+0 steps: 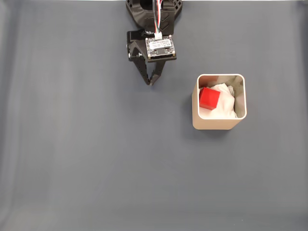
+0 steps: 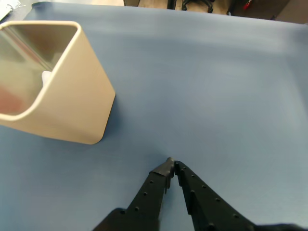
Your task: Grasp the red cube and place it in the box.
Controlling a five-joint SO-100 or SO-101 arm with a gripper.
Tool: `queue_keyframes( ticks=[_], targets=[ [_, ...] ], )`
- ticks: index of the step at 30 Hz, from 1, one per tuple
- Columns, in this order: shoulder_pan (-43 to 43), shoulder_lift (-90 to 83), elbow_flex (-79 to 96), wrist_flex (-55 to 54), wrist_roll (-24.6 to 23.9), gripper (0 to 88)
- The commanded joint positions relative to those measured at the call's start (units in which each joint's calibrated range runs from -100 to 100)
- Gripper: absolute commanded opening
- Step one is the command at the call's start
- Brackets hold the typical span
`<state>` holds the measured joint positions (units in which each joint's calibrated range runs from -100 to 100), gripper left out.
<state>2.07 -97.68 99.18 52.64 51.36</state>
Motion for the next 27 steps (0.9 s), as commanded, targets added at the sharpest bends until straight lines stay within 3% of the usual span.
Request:
queue_keyframes(
  ticks=[1, 18, 27],
  targets=[
    [-0.47, -2.23, 0.64, 4.36, -0.2, 0.2],
    [0.24, -2.23, 0.64, 15.27, -2.64, 0.2],
    [1.16, -2.23, 0.64, 22.99, -1.12, 1.1]
  ],
)
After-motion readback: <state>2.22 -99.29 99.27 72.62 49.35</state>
